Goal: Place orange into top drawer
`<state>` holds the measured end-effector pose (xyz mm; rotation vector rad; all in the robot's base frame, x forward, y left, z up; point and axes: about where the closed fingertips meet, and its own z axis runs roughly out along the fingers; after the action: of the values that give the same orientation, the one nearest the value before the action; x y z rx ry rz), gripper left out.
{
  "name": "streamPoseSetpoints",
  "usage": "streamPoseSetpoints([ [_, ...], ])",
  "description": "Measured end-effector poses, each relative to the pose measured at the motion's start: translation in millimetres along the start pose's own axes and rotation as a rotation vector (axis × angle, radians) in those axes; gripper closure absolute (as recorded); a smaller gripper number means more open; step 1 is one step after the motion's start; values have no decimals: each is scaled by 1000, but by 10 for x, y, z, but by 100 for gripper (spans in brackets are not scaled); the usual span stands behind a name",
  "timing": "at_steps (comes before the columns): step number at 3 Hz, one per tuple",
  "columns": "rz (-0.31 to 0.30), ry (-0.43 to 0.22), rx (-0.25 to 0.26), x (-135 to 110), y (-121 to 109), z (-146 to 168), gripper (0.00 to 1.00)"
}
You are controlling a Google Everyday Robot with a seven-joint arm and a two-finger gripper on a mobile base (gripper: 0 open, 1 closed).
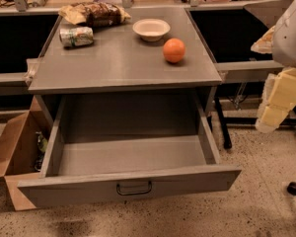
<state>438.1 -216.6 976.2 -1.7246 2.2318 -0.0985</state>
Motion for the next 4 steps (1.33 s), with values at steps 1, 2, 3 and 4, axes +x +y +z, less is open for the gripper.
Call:
streamPoseSetpoints([
  [1,10,-13,14,-12,-59,15,0],
  [2,43,-82,47,-70,-389,208,0],
  [3,100,-207,75,-176,-827,550,0],
  [4,173,-370,38,-391,-1161,1025,0],
])
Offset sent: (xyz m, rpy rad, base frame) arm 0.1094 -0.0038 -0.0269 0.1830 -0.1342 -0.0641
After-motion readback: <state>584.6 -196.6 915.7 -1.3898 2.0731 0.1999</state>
